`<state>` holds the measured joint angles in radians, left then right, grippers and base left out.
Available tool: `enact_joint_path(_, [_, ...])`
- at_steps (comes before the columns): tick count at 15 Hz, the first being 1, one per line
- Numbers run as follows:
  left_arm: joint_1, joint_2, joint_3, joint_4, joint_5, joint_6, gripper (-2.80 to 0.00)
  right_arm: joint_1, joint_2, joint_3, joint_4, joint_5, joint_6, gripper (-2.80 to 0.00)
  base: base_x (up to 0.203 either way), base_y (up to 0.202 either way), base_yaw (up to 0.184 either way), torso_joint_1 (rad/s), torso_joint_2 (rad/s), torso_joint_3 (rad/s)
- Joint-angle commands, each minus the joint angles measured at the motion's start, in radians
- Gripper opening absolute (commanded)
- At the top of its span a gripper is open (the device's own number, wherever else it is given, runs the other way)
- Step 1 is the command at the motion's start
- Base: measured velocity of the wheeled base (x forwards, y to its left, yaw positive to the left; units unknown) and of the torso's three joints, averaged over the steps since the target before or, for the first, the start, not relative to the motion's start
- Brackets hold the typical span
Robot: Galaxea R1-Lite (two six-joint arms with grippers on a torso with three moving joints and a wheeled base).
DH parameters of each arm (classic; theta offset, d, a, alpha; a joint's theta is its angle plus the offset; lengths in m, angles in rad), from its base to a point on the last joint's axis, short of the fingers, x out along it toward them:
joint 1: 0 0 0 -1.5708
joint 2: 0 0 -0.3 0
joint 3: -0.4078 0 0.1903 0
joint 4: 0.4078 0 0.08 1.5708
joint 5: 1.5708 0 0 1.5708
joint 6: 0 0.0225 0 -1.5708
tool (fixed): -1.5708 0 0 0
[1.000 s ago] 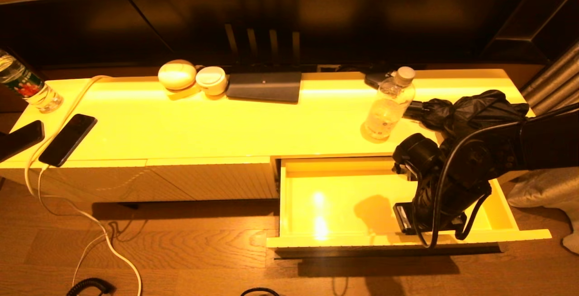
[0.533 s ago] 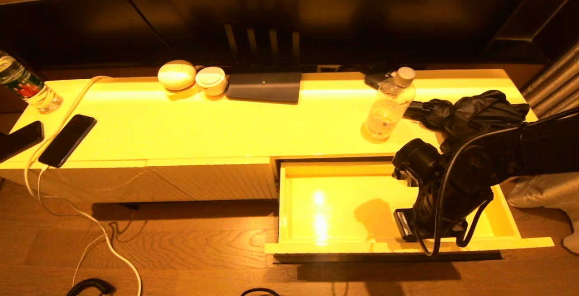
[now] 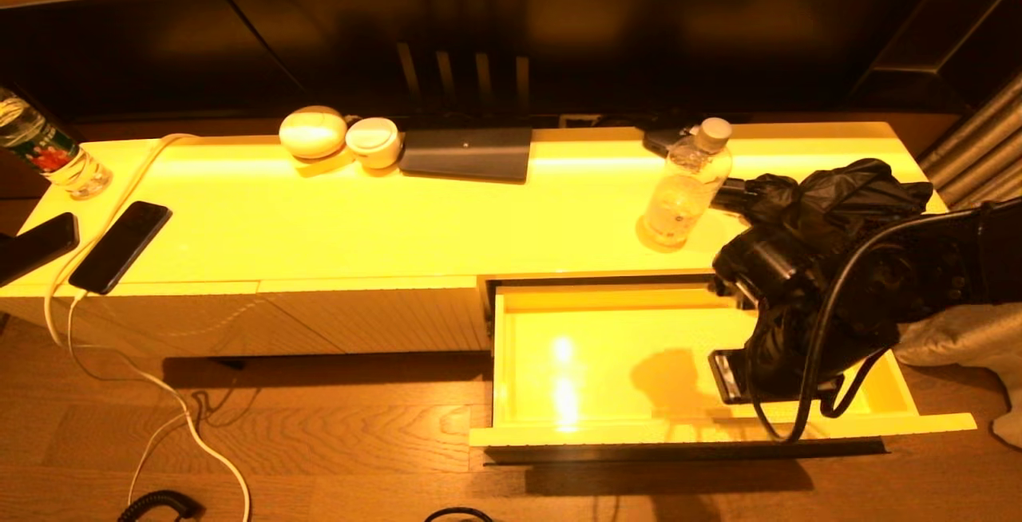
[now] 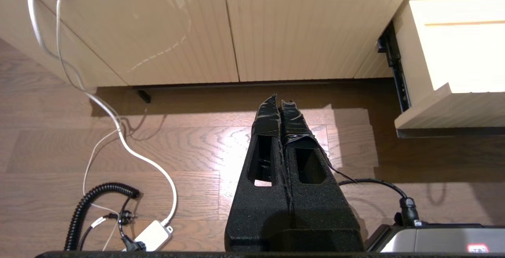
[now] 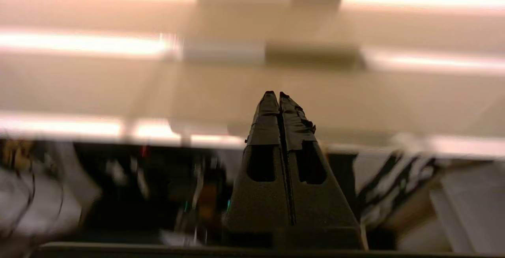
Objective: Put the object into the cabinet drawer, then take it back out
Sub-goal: Open the drawer, then put the umbrella in the drawer
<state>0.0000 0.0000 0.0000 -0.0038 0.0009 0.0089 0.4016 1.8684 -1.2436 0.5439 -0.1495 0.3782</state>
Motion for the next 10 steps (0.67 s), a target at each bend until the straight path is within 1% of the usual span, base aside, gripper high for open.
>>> enact_joint_path(1, [0.000,0.000,0.002,-0.001,0.001,0.000,-2.80,-0.022,-0.100,0.001,-0.075,-0.063,-0.014,-2.80,0.000,0.000,0.000,0.000,0.00,0.000])
enact_joint_path(2, [0.000,0.000,0.002,-0.001,0.001,0.000,-2.80,-0.032,-0.152,0.007,-0.109,-0.083,-0.056,-2.80,0.000,0.000,0.000,0.000,0.00,0.000])
enact_joint_path(3, [0.000,0.000,0.002,0.001,0.001,0.000,-2.80,-0.044,-0.208,0.015,-0.136,-0.097,-0.134,-2.80,0.000,0.000,0.000,0.000,0.00,0.000])
enact_joint_path(5, [0.000,0.000,0.002,-0.001,0.001,0.000,-2.80,-0.079,-0.329,0.034,-0.159,-0.105,-0.405,-2.80,0.000,0.000,0.000,0.000,0.00,0.000])
enact_joint_path(7, [0.000,0.000,0.002,-0.001,0.001,0.000,-2.80,-0.121,-0.410,0.059,-0.170,-0.089,-0.685,-2.80,0.000,0.000,0.000,0.000,0.00,0.000])
enact_joint_path(8, [0.000,0.000,0.002,-0.001,0.001,0.000,-2.80,-0.147,-0.432,0.070,-0.172,-0.081,-0.806,-2.80,0.000,0.000,0.000,0.000,0.00,0.000])
enact_joint_path(10, [0.000,0.000,0.002,-0.001,0.001,0.000,-2.80,-0.210,-0.459,0.088,-0.173,-0.066,-1.137,-2.80,0.000,0.000,0.000,0.000,0.00,0.000])
